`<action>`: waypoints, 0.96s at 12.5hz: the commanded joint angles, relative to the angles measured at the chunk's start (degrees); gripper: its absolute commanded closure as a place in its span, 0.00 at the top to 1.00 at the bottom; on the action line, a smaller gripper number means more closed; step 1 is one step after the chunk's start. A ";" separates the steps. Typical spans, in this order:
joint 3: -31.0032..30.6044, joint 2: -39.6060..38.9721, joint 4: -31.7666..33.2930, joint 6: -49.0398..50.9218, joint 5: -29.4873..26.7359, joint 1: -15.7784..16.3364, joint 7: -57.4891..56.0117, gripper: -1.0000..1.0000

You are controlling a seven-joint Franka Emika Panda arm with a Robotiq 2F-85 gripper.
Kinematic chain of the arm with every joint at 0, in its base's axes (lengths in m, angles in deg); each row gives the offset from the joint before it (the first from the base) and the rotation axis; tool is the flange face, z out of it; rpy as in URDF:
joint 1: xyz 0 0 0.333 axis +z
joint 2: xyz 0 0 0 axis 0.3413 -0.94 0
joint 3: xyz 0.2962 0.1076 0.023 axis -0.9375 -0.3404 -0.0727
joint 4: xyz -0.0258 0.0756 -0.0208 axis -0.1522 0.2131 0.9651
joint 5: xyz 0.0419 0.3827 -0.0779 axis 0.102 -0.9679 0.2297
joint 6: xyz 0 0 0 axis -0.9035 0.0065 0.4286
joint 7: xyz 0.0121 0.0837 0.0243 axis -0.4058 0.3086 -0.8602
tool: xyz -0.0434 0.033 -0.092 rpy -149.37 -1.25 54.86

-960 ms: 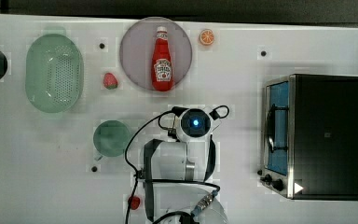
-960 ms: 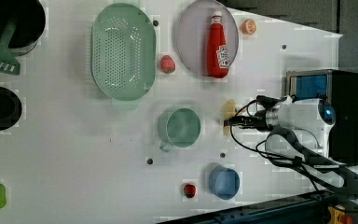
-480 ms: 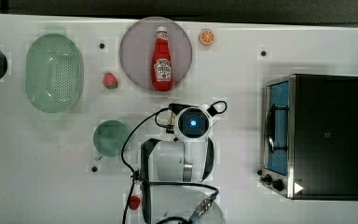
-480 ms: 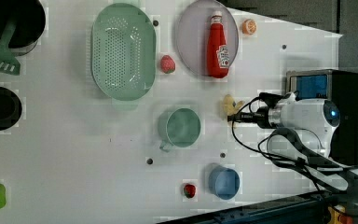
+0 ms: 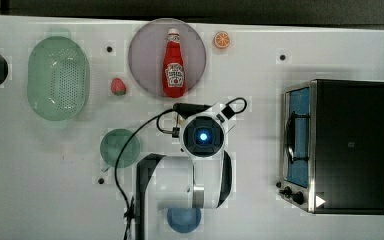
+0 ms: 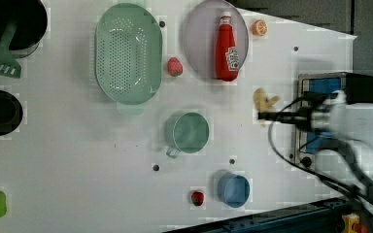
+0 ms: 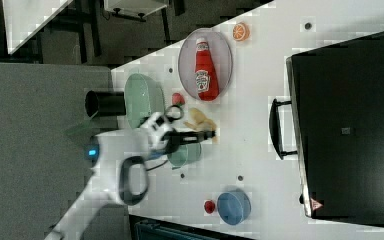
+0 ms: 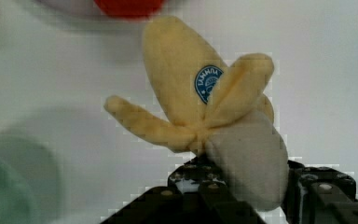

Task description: Pick Banana and place it in mug.

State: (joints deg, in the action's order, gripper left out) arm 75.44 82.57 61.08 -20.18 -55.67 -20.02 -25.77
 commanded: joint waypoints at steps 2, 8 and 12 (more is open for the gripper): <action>-4.10 9.32 -4.91 17.78 -0.41 0.59 10.11 0.30; -13.75 14.51 -9.92 27.73 -1.95 1.67 25.87 0.30; -19.88 12.13 -9.36 27.84 -5.70 1.97 37.43 0.30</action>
State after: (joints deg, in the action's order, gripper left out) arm 55.04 94.23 51.23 8.23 -62.07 -17.98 3.97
